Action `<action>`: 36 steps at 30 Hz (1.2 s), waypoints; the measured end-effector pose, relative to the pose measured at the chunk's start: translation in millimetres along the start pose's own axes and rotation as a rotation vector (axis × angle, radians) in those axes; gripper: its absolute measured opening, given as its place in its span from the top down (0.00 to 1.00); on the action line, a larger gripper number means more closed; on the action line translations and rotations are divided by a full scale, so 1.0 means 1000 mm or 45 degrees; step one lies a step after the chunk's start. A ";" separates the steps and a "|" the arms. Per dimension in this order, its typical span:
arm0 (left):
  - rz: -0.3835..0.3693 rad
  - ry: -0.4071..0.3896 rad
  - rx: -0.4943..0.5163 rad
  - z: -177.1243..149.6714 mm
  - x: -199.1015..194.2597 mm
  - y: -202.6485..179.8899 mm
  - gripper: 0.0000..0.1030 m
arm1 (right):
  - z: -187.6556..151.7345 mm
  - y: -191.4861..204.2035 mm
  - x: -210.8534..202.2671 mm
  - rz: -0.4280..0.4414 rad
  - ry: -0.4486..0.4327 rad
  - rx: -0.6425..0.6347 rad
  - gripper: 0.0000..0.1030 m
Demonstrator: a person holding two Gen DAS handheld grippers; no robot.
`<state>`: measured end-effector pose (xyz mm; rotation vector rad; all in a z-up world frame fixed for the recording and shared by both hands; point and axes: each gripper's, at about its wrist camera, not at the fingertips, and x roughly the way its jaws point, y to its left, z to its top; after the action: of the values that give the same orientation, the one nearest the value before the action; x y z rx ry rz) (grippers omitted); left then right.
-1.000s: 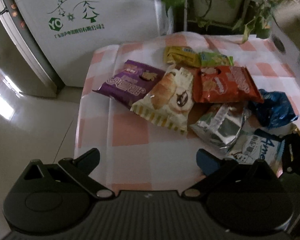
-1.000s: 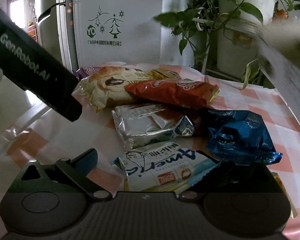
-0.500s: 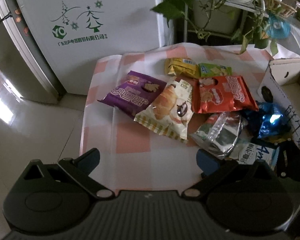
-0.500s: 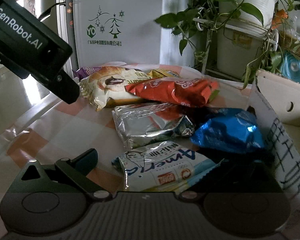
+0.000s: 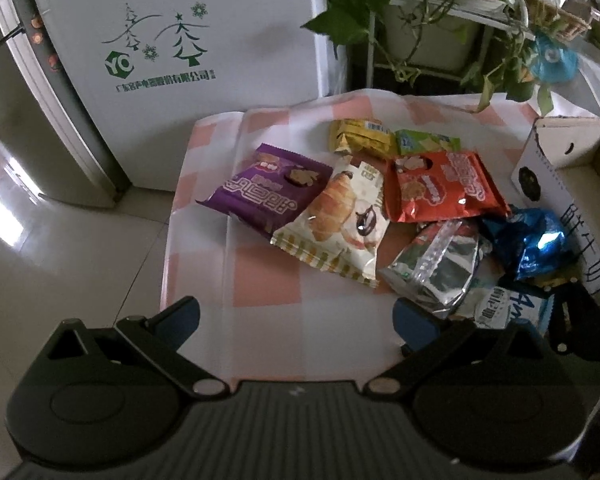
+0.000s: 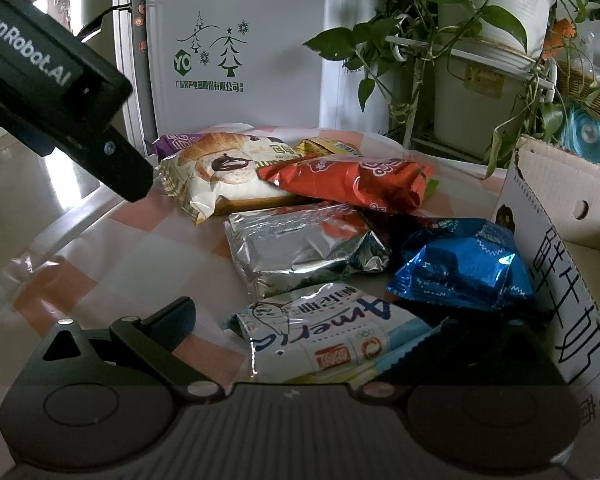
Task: Organize snacks
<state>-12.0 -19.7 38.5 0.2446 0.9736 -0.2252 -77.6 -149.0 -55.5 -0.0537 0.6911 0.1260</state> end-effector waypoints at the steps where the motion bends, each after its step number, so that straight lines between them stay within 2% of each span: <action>1: 0.000 -0.003 0.005 0.000 0.000 0.000 0.01 | 0.000 0.000 0.000 0.000 0.000 0.000 0.00; 16: 0.013 0.007 0.020 -0.002 0.002 0.002 0.01 | 0.000 0.000 -0.001 0.000 0.004 -0.001 0.00; 20: 0.015 0.017 0.016 -0.004 0.004 0.004 0.01 | 0.001 0.004 -0.009 0.055 0.091 -0.048 0.00; 23: 0.022 0.023 0.006 -0.005 0.004 0.008 0.01 | 0.001 0.008 -0.019 0.145 0.142 -0.129 0.00; 26: 0.016 0.022 0.000 -0.006 0.003 0.010 0.01 | -0.006 0.009 -0.035 0.130 0.093 -0.195 0.00; 30: 0.018 0.023 -0.006 -0.006 0.003 0.010 0.01 | -0.008 -0.003 -0.055 0.073 0.019 -0.142 0.00; 36: 0.022 0.027 -0.005 -0.005 0.004 0.008 0.01 | -0.004 -0.013 -0.066 -0.104 -0.028 -0.060 0.00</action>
<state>-11.6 -10.8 32.9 0.2524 0.9921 -0.2052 -128.5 -168.4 -16.5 -0.1256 0.6627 0.0646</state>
